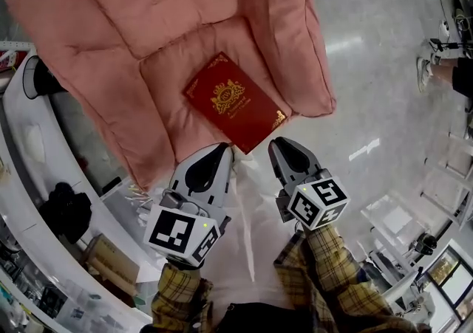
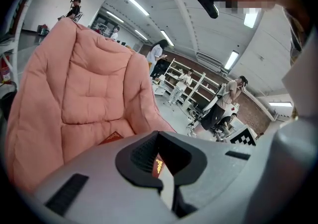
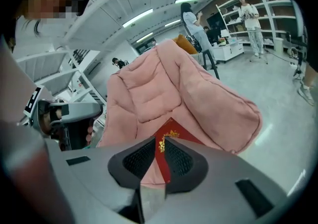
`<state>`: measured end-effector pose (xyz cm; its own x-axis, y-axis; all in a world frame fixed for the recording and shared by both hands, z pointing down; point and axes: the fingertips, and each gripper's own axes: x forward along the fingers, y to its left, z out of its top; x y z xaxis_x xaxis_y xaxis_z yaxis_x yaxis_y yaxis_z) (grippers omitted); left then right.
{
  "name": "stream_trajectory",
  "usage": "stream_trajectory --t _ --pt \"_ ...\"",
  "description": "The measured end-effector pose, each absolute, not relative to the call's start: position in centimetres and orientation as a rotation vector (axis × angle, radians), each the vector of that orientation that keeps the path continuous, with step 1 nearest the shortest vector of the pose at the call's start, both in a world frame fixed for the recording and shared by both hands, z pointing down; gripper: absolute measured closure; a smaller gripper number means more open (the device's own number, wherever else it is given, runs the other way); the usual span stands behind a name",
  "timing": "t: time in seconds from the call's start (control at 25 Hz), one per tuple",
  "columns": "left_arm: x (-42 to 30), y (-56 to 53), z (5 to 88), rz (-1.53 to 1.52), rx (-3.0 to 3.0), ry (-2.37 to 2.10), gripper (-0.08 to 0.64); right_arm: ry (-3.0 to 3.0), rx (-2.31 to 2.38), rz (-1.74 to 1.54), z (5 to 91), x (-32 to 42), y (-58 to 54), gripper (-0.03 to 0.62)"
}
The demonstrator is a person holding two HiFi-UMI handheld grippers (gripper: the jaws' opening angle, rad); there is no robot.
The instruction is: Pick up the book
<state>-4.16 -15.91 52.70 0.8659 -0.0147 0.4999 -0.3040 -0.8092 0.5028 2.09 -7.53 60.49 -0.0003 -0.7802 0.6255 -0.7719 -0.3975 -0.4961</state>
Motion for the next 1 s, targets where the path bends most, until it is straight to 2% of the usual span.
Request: stream_trajectory --t 0.56,0.72,1.0 --pt "-4.0 -15.3 56.3 0.707 2.421 -0.216 0.557 1.472 -1.944 -1.804 70.8 -0.5 -4.8 0.337" --pt "-4.4 -14.7 56.9 0.736 2.432 -0.204 0.557 1.384 -1.880 -1.873 73.3 -0.3 -3.8 0.305" --pt "-5.0 -13.9 58.1 0.752 2.423 -0.194 0.557 1.315 -1.759 -1.946 76.7 -0.9 -3.4 0.293"
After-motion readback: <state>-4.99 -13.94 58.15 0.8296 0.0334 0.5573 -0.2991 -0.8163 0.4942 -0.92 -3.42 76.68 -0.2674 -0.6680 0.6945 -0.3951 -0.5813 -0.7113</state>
